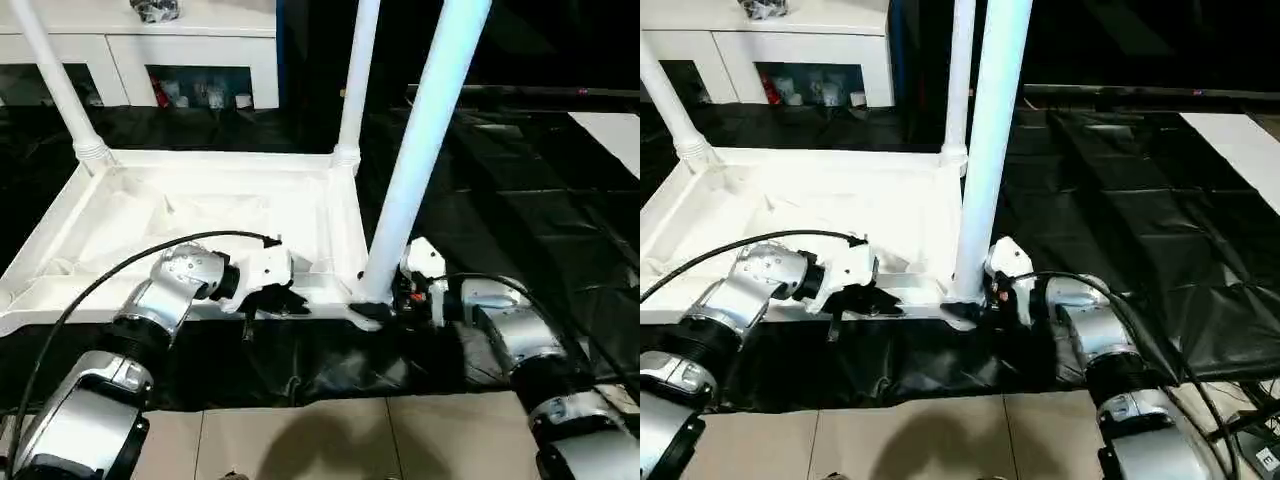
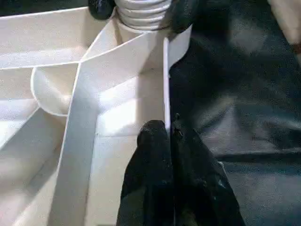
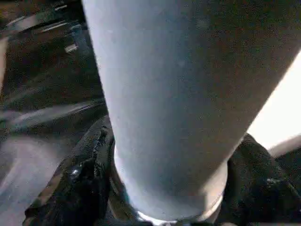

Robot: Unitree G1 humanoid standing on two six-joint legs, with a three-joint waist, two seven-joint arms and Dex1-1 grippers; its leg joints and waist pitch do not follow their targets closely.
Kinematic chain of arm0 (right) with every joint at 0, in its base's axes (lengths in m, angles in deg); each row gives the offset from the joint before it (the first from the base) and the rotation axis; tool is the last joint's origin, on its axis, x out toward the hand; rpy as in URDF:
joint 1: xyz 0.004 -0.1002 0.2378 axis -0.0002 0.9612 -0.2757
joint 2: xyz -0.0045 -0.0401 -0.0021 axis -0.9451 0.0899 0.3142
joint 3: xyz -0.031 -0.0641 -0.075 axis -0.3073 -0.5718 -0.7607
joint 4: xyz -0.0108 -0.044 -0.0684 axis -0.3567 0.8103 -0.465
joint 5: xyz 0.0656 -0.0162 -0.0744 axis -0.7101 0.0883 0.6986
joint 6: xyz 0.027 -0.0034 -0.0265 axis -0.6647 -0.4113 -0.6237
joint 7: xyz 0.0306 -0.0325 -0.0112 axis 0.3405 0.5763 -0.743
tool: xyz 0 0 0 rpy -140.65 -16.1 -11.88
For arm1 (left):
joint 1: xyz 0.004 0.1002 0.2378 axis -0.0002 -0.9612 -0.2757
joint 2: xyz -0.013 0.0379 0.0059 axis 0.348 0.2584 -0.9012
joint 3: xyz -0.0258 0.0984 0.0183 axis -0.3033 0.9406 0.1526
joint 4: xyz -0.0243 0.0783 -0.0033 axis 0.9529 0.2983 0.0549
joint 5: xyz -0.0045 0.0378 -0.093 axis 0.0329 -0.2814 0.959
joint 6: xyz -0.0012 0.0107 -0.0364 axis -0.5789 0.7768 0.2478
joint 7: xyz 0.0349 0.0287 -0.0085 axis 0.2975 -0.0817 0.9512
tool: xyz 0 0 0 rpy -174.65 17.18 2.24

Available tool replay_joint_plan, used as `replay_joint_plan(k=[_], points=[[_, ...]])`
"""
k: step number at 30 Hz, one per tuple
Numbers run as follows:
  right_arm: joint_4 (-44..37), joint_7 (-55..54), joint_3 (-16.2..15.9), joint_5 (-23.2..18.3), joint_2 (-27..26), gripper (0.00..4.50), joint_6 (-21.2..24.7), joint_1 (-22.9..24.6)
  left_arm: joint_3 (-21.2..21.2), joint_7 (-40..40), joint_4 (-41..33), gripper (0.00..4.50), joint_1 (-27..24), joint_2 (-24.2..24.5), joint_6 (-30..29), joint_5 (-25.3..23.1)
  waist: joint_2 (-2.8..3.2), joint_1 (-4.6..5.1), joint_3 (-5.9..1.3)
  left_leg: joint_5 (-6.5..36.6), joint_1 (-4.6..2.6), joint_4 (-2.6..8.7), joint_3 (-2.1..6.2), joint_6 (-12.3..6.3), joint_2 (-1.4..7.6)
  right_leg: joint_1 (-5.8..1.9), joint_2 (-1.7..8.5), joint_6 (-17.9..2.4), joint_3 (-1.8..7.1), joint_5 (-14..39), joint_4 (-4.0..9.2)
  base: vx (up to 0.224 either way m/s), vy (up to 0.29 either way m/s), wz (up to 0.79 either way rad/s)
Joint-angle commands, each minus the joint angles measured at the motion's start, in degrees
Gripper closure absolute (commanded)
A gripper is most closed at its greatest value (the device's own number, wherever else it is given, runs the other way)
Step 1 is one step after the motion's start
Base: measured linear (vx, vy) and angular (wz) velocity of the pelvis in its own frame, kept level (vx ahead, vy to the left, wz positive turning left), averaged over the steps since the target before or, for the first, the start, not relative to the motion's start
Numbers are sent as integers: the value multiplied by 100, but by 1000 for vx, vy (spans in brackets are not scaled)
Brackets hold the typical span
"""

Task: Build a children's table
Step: Rotate leg to tighten

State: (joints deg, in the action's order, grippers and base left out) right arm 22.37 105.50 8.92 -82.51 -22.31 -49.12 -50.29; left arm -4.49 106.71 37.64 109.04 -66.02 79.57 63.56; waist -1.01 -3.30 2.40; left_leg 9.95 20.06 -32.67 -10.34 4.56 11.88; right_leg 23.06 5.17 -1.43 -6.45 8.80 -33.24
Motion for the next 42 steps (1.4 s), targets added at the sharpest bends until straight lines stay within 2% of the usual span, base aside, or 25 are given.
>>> replay_joint_plan(k=[1, 3, 4, 5, 6, 7, 8, 10, 12, 13, 14, 15, 19, 20, 21, 23, 25, 29, 32, 33, 34, 37, 38, 41, 42], points=[[92, -1095, 54, 53, -605, 179, -44, -44, 92, -914, 51, 450, 169, -552, -294, -138, -5, 35, -312, 1679, -42, 371, 42, -123, 164, -245, 361, -938, 319, 2368, 440, 0, 0, 0], [118, -1252, 88, 63, -659, 179, -69, -42, 83, -998, 52, 450, 175, -609, -341, -135, -8, 51, -314, 1742, -55, 369, 57, -72, 148, -248, 372, -826, 303, 2641, 481, 0, 0, 0], [243, -1810, 194, 89, -846, 179, -19, -74, 84, -1252, 18, 450, 178, -799, -481, -162, -17, 66, -311, 1724, -42, 372, 56, -91, 150, -245, 367, -792, 309, 2654, 488, 0, 0, 0], [408, -2492, 304, 113, -1134, 179, 59, -113, 112, -1508, -74, 450, 156, -1085, -673, -180, -3, 75, -321, 1683, -46, 376, 61, -78, 161, -240, 370, -818, 316, 2533, 477, 0, 0, 0], [425, -2562, 304, 127, -1159, 179, 59, -119, 113, -1538, -78, 450, 154, -1113, -689, -182, -8, 105, -316, 1677, -36, 384, 63, -69, 157, -242, 360, -842, 313, 2450, 475, 0, 0, 0], [508, -2893, 307, 196, -1275, 179, 57, -150, 118, -1679, -96, 450, 146, -1247, -765, -190, 29, 100, -323, 1697, -44, 376, 64, -64, 152, -242, 359, -853, 312, 2422, 470, 0, 0, 0], [651, -3283, 311, 254, -1448, 179, 42, -235, 153, -1838, -98, 450, 133, -1425, -803, -232, 6, 125, -326, 1721, -36, 372, 54, -91, 141, -242, 344, -879, 314, 2330, 472, 0, 0, 0], [731, -3519, 331, 284, -1585, 179, 4, -305, 173, -1941, -101, 450, 116, -1548, -829, -262, 24, 152, -334, 1726, -37, 369, 49, -98, 134, -238, 340, -925, 321, 2227, 469, 0, 0, 0], [756, -3621, 427, 220, -1640, 179, -101, -356, 181, -1950, -102, 450, 107, -1578, -806, -259, 11, 149, -333, 1744, -23, 359, 38, -192, 122, -248, 339, -905, 319, 2216, 480, 0, 0, 0], [778, -3675, 515, 175, -1665, 144, -149, -386, 181, -1953, -105, 450, 102, -1578, -800, -261, 5, 146, -334, 1741, -20, 360, 39, -208, 123, -252, 341, -894, 316, 2229, 479, 0, 0, 0], [757, -3567, 609, 72, -1665, 144, -176, -400, 173, -1911, -118, 450, 92, -1537, -749, -247, 13, 146, -333, 1738, -20, 365, 42, -226, 129, -249, 341, -888, 318, 2221, 479, 0, 0, 0], [757, -3567, 609, 72, -1665, 124, -176, -400, 173, -1911, -118, 450, 92, -1537, -749, -247, 13, 148, -333, 1746, -22, 367, 42, -238, 131, -251, 339, -890, 319, 2209, 479, 0, 0, 0], [609, -3100, 615, 43, -1457, 87, -246, -348, 120, -1671, -176, 450, 33, -1308, -574, -182, 17, 151, -330, 1782, -9, 375, 48, -254, 139, -260, 337, -919, 318, 2140, 470, 0, 0, 0], [552, -2879, 571, 47, -1324, 87, -262, -318, 91, -1561, -199, 450, 3, -1202, -545, -147, -19, 158, -337, 1737, 4, 371, 42, -282, 141, -275, 337, -940, 321, 2056, 459, 0, 0, 0], [478, -2536, 533, -3, -1171, 87, -236, -282, 81, -1397, -197, 450, -27, -1078, -422, -110, 1, 145, -345, 1661, 7, 362, 40, -322, 143, -281, 342, -993, 327, 1932, 435, 0, 0, 0], [314, -1781, 441, -133, -877, 87, -156, -215, 71, -1094, -165, 450, -62, -832, -251, -65, -21, 143, -353, 1535, 39, 349, 31, -441, 136, -316, 336, -1039, 327, 1727, 413, 0, 0, 0], [284, -1582, 391, -151, -807, 87, -145, -204, 85, -1038, -157, 450, -64, -769, -212, -72, -8, 140, -359, 1384, 33, 339, 22, -506, 146, -310, 342, -1138, 335, 1505, 385, 0, 0, 0], [11, -431, 29, -162, -403, 87, -162, -72, 78, -571, -78, 450, -47, -505, -58, 16, -13, 97, -357, 1224, 29, 329, 2, -550, 169, -321, 322, -1232, 324, 1314, 347, 0, 0, 0], [-69, 17, -101, -160, -253, 87, -127, -40, 89, -362, -24, 450, -16, -393, 11, 29, -1, 62, -347, 1330, 15, 329, -7, -532, 181, -307, 324, -1227, 320, 1464, 358, 0, 0, 0], [-219, 574, -287, -193, -90, 87, -53, 10, 69, -84, 1, 450, 16, -296, 11, 103, -6, 47, -340, 1375, 11, 336, -3, -500, 182, -306, 327, -1207, 316, 1581, 368, 0, 0, 0], [-219, 574, -287, -193, -90, 110, -53, 10, 69, -84, 1, 450, 16, -296, 11, 103, -4, 34, -337, 1407, 6, 335, -5, -492, 181, -306, 326, -1189, 315, 1648, 375, 0, 0, 0], [-324, 1151, -455, -191, 47, 123, -13, 18, 56, 200, 12, 450, 44, -202, 41, 176, -4, -19, -336, 1450, -9, 343, -3, -428, 193, -292, 338, -1135, 327, 1779, 382, 0, 0, 0], [-324, 1151, -455, -191, 47, 145, -13, 18, 56, 200, 12, 450, 44, -202, 41, 176, -6, -30, -337, 1451, -10, 346, -1, -413, 191, -292, 338, -1127, 326, 1782, 380, 0, 0, 0], [-327, 1419, -595, -79, 120, 153, -95, -13, 102, 389, 29, 450, 75, -105, 88, 183, -1, -37, -338, 1457, -10, 349, 1, -380, 191, -290, 337, -1124, 328, 1784, 379, 0, 0, 0], [-299, 1378, -578, -70, 93, 174, -106, -30, 106, 397, 34, 450, 81, -94, 96, 183, -2, -39, -341, 1438, -9, 351, 4, -371, 192, -292, 341, -1132, 329, 1749, 372, 0, 0, 0]])
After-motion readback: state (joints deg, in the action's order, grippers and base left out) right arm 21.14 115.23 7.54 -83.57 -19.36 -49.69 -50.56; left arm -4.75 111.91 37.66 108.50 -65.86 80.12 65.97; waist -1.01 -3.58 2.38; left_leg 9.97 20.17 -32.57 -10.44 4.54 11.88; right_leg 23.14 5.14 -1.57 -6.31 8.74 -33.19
